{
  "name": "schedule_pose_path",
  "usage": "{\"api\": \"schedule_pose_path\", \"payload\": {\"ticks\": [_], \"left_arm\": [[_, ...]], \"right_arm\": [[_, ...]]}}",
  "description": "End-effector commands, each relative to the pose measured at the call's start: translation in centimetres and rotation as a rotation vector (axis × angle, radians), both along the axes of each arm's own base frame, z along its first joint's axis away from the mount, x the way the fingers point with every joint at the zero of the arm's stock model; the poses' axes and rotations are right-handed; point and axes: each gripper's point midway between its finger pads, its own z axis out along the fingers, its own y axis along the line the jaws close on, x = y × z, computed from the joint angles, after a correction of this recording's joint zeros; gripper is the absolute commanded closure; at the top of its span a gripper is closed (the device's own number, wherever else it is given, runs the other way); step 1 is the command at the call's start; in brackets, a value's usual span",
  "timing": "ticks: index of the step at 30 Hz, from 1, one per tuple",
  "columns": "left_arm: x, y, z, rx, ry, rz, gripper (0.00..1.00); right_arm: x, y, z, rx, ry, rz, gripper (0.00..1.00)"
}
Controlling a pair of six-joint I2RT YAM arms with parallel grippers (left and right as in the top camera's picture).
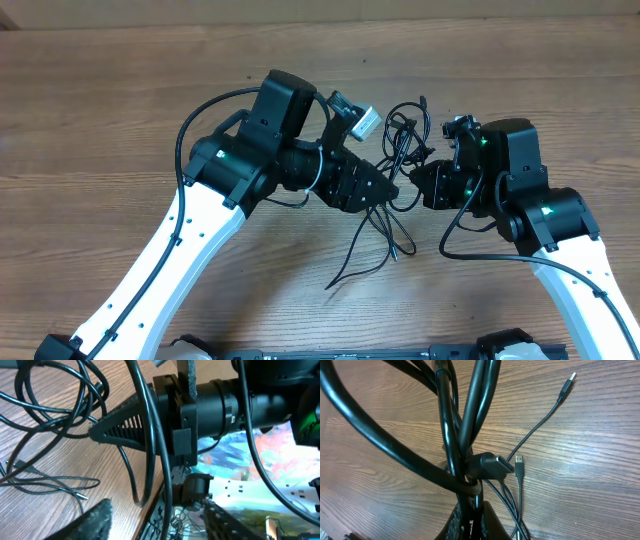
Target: Untangle cables
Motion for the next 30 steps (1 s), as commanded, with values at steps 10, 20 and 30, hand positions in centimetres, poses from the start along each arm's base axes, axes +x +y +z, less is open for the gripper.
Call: {"api": "schedule_pose_path", "payload": {"ticks": [10, 20, 30], "left_arm": [[-2.1, -2.0, -2.9, 0.137, 0.027, -0.015, 0.74], [-0.9, -0.7, -3.4, 0.180, 0.012, 0.044, 0.96], [-2.2, 2.2, -1.3, 0.182, -0.020, 0.061, 0.96]], "right_arm": [[0.1, 0.0, 1.0, 0.007, -0.034, 0.002, 0.96], [0.1, 0.0, 1.0, 0.006, -0.033, 0.002, 0.96], [0.7, -1.3, 0.6, -0.061, -0.049, -0.056, 0.96]]}}
